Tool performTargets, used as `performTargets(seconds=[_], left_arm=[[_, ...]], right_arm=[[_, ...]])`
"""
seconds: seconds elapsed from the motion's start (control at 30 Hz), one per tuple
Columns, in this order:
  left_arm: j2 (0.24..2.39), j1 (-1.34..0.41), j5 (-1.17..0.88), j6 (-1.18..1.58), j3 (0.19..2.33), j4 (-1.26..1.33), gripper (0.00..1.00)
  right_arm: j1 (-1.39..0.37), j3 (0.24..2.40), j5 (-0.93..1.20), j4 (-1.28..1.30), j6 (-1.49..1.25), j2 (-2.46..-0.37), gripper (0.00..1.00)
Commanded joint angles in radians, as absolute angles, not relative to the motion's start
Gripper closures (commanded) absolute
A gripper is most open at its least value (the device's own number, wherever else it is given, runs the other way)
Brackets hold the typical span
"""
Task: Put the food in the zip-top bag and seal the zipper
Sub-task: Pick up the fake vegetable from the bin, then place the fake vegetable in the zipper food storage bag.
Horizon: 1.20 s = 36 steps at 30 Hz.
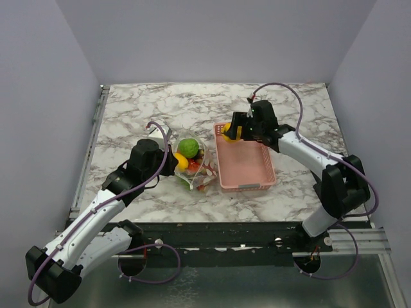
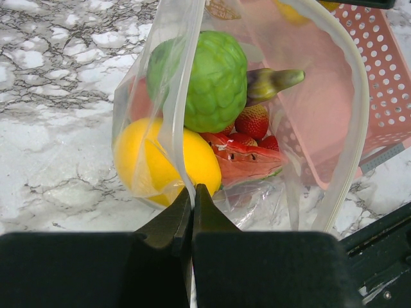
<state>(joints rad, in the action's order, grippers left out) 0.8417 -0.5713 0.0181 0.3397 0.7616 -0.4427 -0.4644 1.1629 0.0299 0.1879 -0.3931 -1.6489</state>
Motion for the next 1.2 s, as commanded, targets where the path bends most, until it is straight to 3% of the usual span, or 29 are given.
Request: performTargets(seconds=[0.0, 0.5, 0.9, 1.17], left_arm=[[0.830, -0.572, 0.001, 0.335, 0.759, -0.429, 1.00], [0.818, -0.572, 0.001, 0.339, 0.759, -0.430, 1.00], [0.816, -0.572, -0.024, 0.338, 0.758, -0.427, 1.00], [0.818, -0.573, -0.026, 0.339, 0.756, -0.428, 1.00]], right_arm=[[-0.462, 1.126, 0.063, 0.259, -0.348, -1.526, 0.48], [-0.619, 1.177, 0.188, 0.362, -0.210, -1.220, 0.52], [-0.871, 1.377, 0.167, 0.435, -0.183, -1.272, 0.53], [-0.905, 1.494, 0.203, 0.534, -0.166, -1.415, 0.53]])
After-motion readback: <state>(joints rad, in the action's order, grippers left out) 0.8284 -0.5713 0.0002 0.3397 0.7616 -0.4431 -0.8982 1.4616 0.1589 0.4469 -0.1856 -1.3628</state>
